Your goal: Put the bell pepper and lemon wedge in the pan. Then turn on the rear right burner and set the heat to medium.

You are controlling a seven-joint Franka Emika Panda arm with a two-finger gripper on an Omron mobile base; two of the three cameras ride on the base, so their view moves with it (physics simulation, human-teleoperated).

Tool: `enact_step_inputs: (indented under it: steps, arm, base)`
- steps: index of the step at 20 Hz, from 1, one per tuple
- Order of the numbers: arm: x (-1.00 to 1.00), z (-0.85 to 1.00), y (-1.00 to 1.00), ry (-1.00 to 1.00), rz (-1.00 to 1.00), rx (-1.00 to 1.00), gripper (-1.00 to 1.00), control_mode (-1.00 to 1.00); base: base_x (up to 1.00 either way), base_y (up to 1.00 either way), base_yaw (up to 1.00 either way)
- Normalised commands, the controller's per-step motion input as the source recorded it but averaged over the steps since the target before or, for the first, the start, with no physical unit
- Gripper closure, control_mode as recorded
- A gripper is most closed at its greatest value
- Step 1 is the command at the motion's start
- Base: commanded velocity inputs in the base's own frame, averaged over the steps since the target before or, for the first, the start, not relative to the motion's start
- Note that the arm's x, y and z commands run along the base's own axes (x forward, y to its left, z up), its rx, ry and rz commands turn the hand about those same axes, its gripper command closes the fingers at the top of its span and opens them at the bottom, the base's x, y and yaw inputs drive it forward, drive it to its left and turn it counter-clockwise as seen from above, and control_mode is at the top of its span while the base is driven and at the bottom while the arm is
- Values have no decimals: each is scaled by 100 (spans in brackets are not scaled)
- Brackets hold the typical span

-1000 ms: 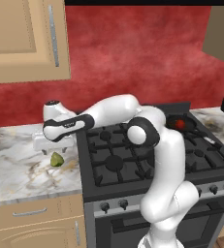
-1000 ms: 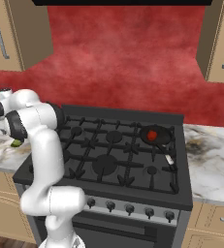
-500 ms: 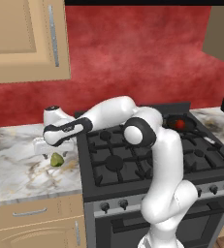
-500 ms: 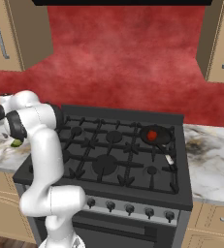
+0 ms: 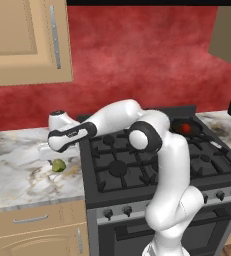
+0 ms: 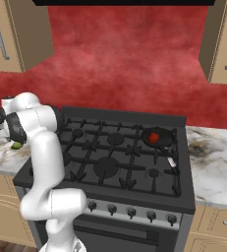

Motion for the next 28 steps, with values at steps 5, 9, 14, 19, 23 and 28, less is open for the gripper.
enact_step_inputs:
  steps: [5, 9, 14, 19, 23, 28]
  arm:
    - [0, 0, 25, 0, 0, 0, -100, -100]
    - [0, -8, 24, 0, 0, 0, -100, -100]
    - [0, -6, -1, 0, 0, 0, -100, -100]
    - [0, -1, -7, 0, 0, 0, -100, -100]
    - [0, -10, -11, 0, 0, 0, -100, -100]
    - [0, -24, -3, 0, 0, 0, -100, -100]
  base:
    - [0, 0, 0]
    - [0, 0, 0]
    - [0, 0, 0]
    - [0, 0, 0]
    - [0, 0, 0]
    - [0, 0, 0]
